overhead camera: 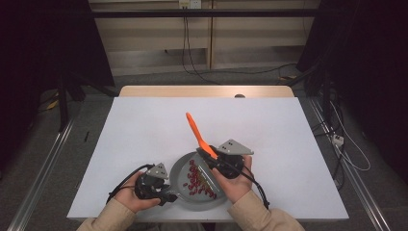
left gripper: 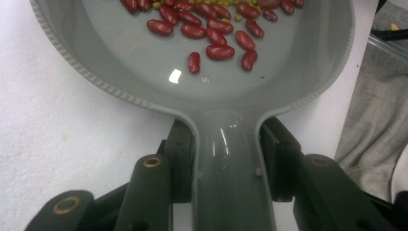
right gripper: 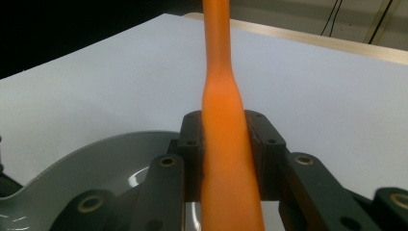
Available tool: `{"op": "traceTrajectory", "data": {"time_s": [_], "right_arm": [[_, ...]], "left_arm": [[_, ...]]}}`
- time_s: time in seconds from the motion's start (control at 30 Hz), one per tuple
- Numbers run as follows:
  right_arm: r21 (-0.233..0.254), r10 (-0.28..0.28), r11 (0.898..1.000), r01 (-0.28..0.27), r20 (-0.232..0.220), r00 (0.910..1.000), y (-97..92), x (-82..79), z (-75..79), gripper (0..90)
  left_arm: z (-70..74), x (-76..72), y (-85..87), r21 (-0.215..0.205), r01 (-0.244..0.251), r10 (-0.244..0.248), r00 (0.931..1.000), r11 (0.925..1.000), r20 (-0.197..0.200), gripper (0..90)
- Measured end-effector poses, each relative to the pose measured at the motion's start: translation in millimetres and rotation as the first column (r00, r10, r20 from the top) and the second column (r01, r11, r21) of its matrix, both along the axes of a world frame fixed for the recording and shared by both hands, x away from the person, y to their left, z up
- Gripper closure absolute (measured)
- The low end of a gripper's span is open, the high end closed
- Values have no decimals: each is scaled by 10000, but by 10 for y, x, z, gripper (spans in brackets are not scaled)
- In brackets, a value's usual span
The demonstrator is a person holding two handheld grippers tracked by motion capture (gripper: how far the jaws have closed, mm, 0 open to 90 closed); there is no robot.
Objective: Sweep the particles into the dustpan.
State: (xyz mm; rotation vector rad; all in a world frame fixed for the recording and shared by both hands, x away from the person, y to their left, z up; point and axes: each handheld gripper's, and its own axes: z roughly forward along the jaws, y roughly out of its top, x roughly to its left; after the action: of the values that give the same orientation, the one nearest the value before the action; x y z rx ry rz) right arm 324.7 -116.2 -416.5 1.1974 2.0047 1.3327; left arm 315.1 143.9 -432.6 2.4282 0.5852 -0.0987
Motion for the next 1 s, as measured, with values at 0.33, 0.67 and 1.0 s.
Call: {"op": "traceTrajectory", "data": {"time_s": [0.33, 0.67, 1.0], "right_arm": [[-483, -603, 9970, 607, 83, 9981, -336, 133, 27, 708], [-1610, -231, 9867, 227, -7, 9997, -143, 137, -158, 707], [-325, 298, 9990, -296, 72, 9995, -35, 109, 0, 709]], "left_arm": [[-13, 4, -38, 161, 48, -51, 9998, 9999, 203, 635], [-15, 18, -43, 146, -58, 55, 9998, 9999, 214, 637], [-37, 25, -35, -134, -305, 310, 9989, 9994, 341, 638]]}}
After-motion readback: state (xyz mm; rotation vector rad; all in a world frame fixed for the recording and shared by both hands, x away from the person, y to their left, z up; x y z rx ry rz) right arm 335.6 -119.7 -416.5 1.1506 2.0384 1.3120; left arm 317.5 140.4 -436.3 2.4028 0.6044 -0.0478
